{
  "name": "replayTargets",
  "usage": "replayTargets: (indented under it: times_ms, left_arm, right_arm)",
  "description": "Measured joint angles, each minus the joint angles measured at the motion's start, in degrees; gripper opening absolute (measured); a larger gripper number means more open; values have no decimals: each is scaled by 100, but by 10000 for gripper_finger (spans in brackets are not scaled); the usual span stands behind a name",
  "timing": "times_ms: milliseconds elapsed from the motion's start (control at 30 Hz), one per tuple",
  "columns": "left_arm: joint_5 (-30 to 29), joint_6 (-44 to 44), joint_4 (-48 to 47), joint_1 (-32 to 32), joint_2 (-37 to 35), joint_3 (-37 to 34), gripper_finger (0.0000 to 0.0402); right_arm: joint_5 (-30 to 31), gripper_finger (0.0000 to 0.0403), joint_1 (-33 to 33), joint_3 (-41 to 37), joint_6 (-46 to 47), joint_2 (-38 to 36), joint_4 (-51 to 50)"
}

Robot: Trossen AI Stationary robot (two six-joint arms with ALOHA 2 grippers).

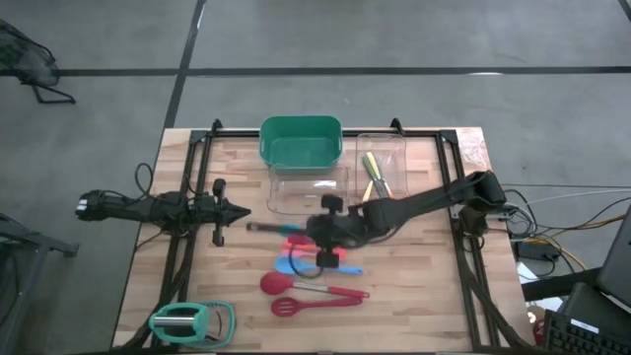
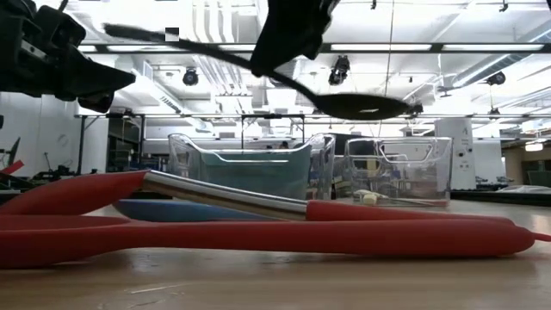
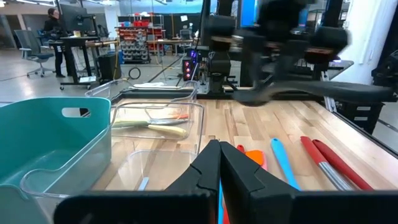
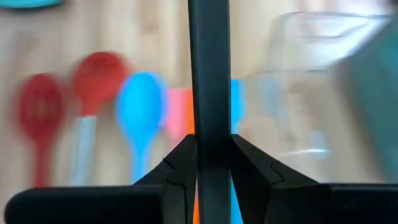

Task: Pick & Place Kitchen Items
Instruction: Put the black slotted spoon into the green bin

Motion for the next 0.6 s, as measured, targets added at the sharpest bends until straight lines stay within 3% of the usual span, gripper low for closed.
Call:
replayTargets:
  times_ms: [267, 600]
  left_arm:
    - [0, 0, 0, -1, 1, -1, 10]
    - [0, 0, 0, -1, 0, 0, 10]
  right_arm:
    - [328, 77, -857, 0, -940, -184, 418]
    - [96, 84, -2085, 2, -2240, -280, 2478]
